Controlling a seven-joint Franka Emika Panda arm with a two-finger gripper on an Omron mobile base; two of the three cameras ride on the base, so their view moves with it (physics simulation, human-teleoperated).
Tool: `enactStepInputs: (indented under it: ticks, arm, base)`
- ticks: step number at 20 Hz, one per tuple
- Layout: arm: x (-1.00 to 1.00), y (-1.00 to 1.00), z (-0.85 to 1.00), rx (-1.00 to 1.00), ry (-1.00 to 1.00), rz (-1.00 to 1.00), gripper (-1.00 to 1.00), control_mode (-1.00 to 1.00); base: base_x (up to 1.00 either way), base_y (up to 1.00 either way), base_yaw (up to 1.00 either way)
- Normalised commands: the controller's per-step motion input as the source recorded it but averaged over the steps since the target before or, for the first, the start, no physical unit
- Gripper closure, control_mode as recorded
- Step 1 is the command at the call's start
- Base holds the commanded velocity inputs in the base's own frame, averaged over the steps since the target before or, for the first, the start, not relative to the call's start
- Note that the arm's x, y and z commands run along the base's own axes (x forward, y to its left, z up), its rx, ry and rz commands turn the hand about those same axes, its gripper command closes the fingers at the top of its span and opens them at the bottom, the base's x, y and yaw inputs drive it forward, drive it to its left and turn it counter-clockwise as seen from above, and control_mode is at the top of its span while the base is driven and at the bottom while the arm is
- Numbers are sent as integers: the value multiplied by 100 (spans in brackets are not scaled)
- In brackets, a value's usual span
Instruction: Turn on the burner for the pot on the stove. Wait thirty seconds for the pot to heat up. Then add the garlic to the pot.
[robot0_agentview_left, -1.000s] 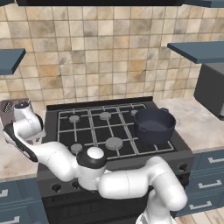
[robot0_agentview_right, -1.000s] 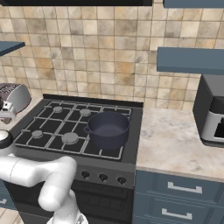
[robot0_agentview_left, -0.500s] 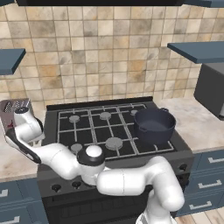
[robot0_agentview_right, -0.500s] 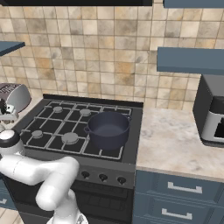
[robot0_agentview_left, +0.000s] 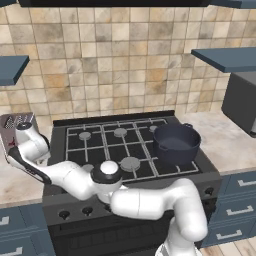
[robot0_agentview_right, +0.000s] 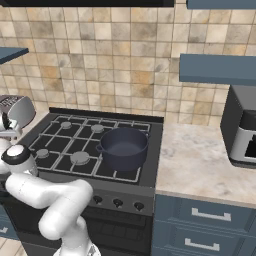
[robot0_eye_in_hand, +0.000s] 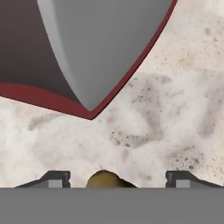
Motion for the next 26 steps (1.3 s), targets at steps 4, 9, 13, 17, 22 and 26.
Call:
enactStepInputs:
  ticks: [4,9,13,17,22,26]
  arm:
    - [-9,4,-37,0,0,0,100,-100]
    - [-36,0,-42,0,1,-4,100,-100]
    - [-68,-4,-34,1,0,-13,100,-100]
    - [-58,-48,1,6,0,-13,100,-100]
    - [-26,-60,2,0,-5,-4,100,-100]
    - [-20,-97,-34,1,-1,-3,100,-100]
  base:
    - [0,0,0]
    - [0,0,0]
    - [0,0,0]
    - [0,0,0]
    - [0,0,0]
    - [0,0,0]
